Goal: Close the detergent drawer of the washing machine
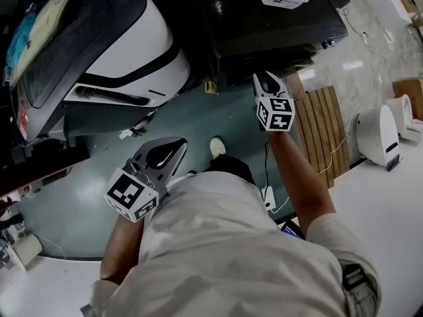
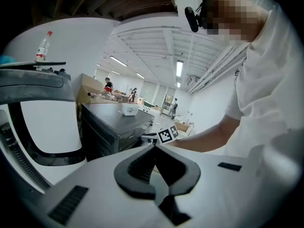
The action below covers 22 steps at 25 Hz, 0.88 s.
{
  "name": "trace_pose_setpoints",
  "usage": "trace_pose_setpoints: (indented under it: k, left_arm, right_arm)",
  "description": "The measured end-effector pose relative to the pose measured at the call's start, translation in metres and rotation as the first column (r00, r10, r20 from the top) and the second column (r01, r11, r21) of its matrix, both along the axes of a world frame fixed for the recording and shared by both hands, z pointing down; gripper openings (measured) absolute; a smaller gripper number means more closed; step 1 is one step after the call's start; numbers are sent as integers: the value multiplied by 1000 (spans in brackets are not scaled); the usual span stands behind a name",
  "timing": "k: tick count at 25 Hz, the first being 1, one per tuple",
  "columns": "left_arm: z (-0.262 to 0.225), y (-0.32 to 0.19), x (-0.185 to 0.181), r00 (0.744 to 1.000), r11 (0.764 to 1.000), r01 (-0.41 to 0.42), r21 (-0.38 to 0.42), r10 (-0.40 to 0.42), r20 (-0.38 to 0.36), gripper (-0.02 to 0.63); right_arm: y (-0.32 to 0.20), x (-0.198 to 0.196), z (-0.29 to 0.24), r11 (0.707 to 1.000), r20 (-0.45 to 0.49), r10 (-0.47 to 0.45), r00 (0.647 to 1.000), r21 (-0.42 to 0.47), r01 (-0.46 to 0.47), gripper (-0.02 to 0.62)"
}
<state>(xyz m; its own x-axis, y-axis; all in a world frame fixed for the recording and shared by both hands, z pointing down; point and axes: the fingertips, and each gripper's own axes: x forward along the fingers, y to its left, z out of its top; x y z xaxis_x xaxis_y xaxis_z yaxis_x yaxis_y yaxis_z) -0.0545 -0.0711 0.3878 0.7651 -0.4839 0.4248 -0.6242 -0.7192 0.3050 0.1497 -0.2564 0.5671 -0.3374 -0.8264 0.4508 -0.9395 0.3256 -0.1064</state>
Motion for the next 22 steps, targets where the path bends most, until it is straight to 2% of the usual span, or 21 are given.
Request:
trace_pose_setpoints:
  k: [7, 9, 11, 22]
  left_arm:
    - [-10, 43, -22, 999, 999, -40, 17, 40, -28, -5]
    - [-11, 58, -29, 998, 998, -51, 22, 51, -32, -6]
    - [-12, 71, -36, 997, 998, -62, 27, 63, -41, -6]
    - [-10, 141, -67, 990, 994, -112, 21, 113, -90, -6]
  right_arm:
    - [72, -12, -11, 999, 11, 19, 1000, -37, -18, 104]
    - [95, -19, -16, 999, 9, 17, 1000, -42, -16, 84]
    - [117, -27, -23, 999, 4, 9, 1000, -40, -8, 39]
    - [241, -82, -74, 999, -4, -39, 999, -9, 39, 5]
